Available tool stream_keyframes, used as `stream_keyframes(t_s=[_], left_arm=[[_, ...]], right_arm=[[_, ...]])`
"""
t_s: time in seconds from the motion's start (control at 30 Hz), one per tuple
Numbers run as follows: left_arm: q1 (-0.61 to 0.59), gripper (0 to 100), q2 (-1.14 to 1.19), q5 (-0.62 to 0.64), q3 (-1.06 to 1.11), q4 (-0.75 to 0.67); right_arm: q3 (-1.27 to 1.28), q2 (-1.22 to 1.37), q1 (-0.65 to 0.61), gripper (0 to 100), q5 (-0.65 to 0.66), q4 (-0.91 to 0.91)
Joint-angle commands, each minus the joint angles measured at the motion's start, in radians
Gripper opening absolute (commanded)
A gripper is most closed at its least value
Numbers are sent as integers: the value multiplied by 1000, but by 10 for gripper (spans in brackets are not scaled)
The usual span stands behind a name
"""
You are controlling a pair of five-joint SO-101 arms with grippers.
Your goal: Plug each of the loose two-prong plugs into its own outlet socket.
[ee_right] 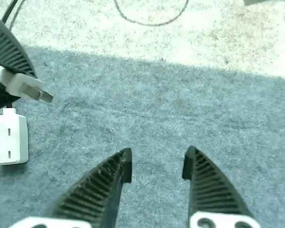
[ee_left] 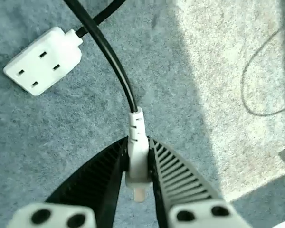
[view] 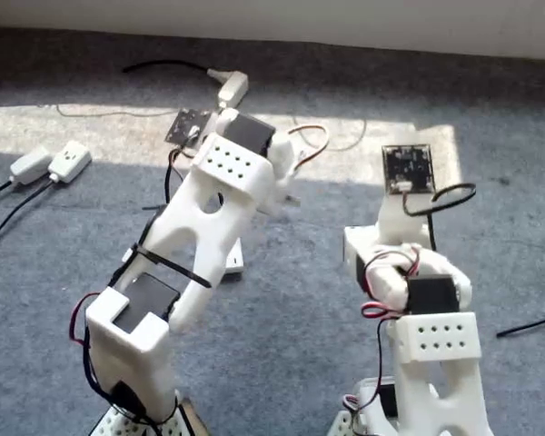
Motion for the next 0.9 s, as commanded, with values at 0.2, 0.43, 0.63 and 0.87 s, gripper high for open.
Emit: stream_keyframes(t_s=[0.2, 0.43, 0.63, 0.87], left_arm=[[58, 7, -61, 144, -7, -6], [71, 9, -59, 144, -42, -6], [77, 9, -50, 144, -44, -14], [145, 7, -48, 146, -41, -14]], right_arm=[[421, -331, -44, 48, 0, -443], [618, -581, -87, 4, 0, -545], [782, -869, -85, 9, 0, -573], [862, -883, -87, 9, 2, -685]])
